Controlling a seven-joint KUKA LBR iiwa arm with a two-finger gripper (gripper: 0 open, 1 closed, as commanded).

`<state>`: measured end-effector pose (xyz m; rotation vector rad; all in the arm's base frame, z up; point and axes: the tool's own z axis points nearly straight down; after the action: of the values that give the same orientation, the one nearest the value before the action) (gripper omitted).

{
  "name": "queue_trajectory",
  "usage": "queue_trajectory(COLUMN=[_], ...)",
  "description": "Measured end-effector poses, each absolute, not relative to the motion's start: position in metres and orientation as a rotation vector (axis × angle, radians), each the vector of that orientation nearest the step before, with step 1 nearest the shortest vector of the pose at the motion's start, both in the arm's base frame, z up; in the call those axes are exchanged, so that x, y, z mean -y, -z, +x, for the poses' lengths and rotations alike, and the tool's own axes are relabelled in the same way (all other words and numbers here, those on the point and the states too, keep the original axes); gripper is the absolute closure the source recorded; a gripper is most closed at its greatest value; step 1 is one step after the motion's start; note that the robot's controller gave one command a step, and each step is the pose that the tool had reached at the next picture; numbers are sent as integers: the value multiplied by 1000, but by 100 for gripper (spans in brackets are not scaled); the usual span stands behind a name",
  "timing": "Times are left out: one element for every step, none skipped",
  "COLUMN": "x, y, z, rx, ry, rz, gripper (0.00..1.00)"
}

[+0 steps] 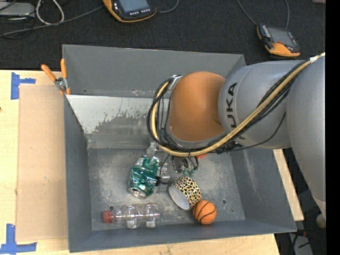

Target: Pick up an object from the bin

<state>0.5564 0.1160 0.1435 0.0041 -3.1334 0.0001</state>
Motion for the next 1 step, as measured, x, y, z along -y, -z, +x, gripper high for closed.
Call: queue_trajectory(x=[-115], y=[-147], z=[558], rx=[3140], ry=[1], rz=[-1], gripper=[0])
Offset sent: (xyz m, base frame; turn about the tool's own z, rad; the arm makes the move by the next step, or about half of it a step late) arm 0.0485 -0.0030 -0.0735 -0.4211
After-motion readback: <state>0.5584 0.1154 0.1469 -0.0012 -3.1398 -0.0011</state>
